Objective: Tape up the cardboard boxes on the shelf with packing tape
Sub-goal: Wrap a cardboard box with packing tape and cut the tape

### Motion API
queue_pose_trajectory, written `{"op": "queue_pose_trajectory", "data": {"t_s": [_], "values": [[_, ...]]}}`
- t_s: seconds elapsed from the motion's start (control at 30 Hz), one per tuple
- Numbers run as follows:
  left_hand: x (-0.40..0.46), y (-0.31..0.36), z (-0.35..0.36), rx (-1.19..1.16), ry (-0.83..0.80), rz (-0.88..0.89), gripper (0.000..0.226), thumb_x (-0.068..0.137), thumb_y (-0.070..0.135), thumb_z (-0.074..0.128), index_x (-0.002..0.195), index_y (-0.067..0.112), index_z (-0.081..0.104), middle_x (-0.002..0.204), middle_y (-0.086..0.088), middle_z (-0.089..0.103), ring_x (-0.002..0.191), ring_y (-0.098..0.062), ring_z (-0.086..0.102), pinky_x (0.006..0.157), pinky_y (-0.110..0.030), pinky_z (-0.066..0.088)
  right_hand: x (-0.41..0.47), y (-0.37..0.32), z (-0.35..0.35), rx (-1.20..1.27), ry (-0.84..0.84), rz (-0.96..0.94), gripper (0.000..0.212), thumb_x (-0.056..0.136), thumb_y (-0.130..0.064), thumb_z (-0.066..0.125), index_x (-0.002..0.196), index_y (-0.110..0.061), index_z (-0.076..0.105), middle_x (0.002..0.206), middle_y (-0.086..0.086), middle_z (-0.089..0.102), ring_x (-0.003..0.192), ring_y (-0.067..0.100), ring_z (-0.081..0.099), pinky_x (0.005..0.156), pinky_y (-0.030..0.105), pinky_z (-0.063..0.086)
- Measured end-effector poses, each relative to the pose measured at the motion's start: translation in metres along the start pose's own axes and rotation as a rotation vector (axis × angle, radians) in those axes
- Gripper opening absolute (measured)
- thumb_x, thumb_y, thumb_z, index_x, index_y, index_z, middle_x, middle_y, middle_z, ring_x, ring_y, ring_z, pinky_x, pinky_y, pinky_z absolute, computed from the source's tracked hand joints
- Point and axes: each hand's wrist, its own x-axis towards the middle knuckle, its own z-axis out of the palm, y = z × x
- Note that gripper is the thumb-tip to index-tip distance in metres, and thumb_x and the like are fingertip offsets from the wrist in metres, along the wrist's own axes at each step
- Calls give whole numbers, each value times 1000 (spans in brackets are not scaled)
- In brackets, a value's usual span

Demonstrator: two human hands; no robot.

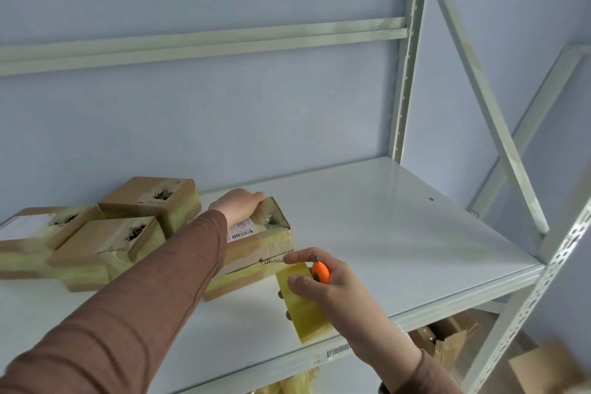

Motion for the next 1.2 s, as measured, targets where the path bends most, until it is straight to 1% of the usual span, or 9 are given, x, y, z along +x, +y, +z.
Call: {"op": "queue_pose_trajectory", "data": {"t_s": [0.13, 0.23, 0.37, 0.53, 0.67, 0.77, 0.87, 1.0, 1.2], "values": [[-2, 0, 3, 75, 278, 132, 40, 100, 31, 52, 138, 18, 51, 135, -6, 53, 126, -29, 47, 102, -43, 43, 1, 1, 0, 15, 10, 0, 20, 94, -12, 73, 102, -30, 75, 106, 30, 68, 77, 35, 75, 80, 53, 63], [-8, 2, 5, 142, 515, 364, 22, 101, 36, 55, 114, 29, 71, 125, 5, 66, 125, -22, 50, 113, -49, 32, 1, 2, -1, 11, 13, 2, 20, 94, -12, 73, 102, -30, 75, 109, 29, 69, 77, 34, 75, 78, 50, 64], [-12, 2, 12, 250, 238, 239, 59, 102, 61, 37, 68, 21, 62, 66, 5, 65, 77, -17, 64, 100, -43, 40, 2, 6, 0, 10, 18, 10, 19, 93, -14, 74, 102, -30, 75, 110, 25, 70, 80, 37, 75, 77, 48, 64], [-11, 14, 11, 266, 145, 95, 62, 100, 66, 31, 65, 19, 52, 71, 0, 62, 76, -24, 63, 70, -34, 44, 2, 6, -3, 3, 16, -2, 19, 94, -14, 73, 104, -29, 75, 106, 24, 72, 82, 38, 76, 77, 47, 64], [-27, 8, -1, -10, 420, 410, 34, 103, 52, 47, 100, 29, 71, 110, 15, 70, 108, -12, 62, 93, -38, 50, 2, 5, -3, 5, 8, -20, 18, 94, -13, 73, 108, -26, 74, 107, 26, 71, 84, 38, 76, 80, 50, 64], [-47, -4, -24, -87, 124, 601, 50, 96, 71, 47, 125, 36, 70, 135, 21, 63, 129, 0, 53, 113, -36, 41, 2, 5, -4, -8, -11, -27, 18, 95, -14, 72, 110, -24, 72, 108, 29, 70, 79, 35, 76, 79, 48, 63], [-66, -22, -25, 359, -194, 658, 86, 82, 91, 40, 156, 48, 32, 162, 30, 19, 145, 21, 9, 124, -26, 14, 2, 5, -5, 22, -19, -61, 18, 95, -14, 73, 109, -24, 72, 108, 30, 69, 79, 35, 75, 78, 48, 63], [-76, -32, -12, 495, -221, 700, 74, 99, 61, 48, 159, 53, 6, 167, 23, -8, 144, 18, -20, 115, -10, -15, 4, -1, -3, 85, -30, -169, 22, 87, -20, 74, 109, -25, 72, 87, 11, 72, 72, 23, 74, 63, 31, 59], [-84, -31, 0, 427, -184, 647, 62, 103, 43, 43, 156, 57, 15, 171, 12, -1, 156, -2, -9, 128, -35, -7, 14, -5, -3, 92, -52, -173, 25, 84, -24, 76, 109, -24, 72, 94, 12, 73, 77, 27, 75, 66, 32, 59]]}}
